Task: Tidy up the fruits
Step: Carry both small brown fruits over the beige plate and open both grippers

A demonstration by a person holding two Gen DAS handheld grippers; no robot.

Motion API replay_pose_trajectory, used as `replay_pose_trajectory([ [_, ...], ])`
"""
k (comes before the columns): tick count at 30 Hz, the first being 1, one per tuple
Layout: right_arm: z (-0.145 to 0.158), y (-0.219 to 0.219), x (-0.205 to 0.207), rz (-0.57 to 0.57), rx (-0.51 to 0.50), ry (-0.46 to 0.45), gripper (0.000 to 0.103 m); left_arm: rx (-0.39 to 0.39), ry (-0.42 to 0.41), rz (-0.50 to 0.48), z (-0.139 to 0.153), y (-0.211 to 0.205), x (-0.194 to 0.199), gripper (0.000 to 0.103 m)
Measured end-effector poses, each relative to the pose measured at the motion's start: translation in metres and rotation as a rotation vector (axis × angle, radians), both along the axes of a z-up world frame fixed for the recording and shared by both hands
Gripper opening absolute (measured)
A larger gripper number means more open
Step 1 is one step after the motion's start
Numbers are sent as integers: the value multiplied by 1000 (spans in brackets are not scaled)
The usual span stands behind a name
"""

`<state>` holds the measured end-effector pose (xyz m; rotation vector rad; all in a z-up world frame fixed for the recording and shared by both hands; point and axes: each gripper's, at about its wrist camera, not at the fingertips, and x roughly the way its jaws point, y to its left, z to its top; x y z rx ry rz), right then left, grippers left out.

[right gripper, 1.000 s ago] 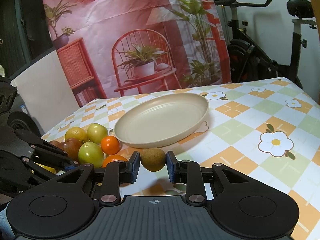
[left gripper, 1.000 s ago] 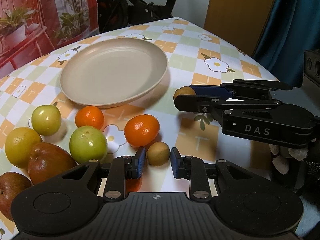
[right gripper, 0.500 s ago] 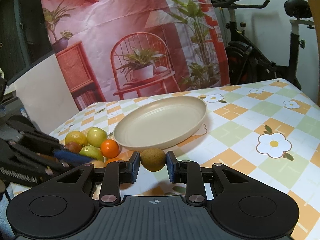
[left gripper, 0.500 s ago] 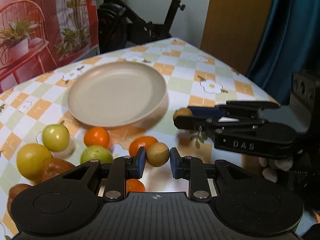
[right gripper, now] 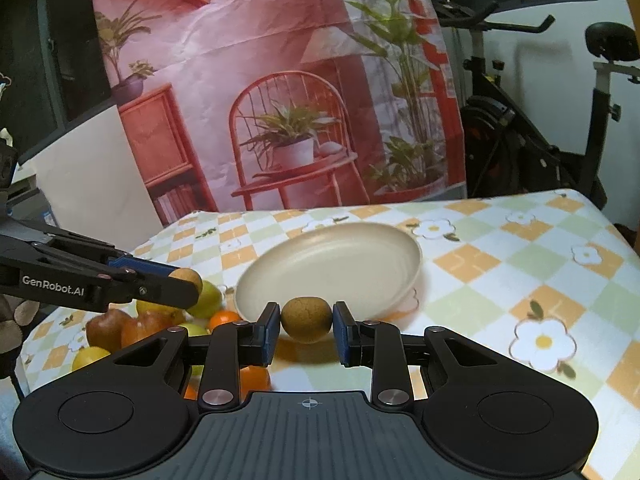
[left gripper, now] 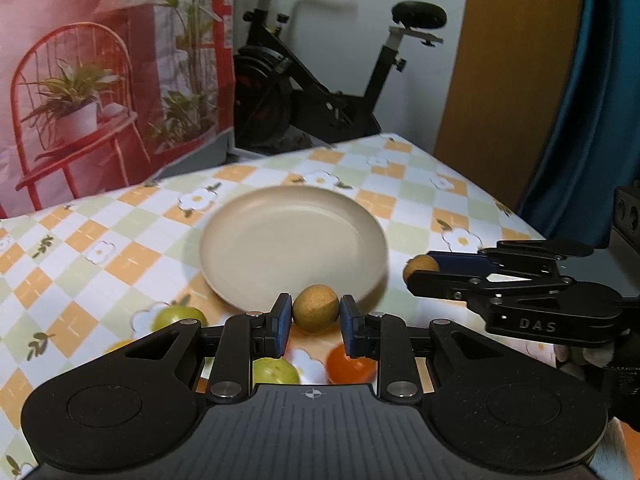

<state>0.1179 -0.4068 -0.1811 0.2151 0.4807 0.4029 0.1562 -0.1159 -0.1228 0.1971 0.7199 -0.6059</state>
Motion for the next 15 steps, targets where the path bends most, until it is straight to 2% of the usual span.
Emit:
replay_pose_trajectory([
  [10, 21, 19, 34, 43, -29, 48, 26, -28, -40, 62, 12, 17, 24, 27],
  [15, 31, 31, 53, 30, -97, 58, 26, -61, -39, 105, 12, 24, 43, 27],
])
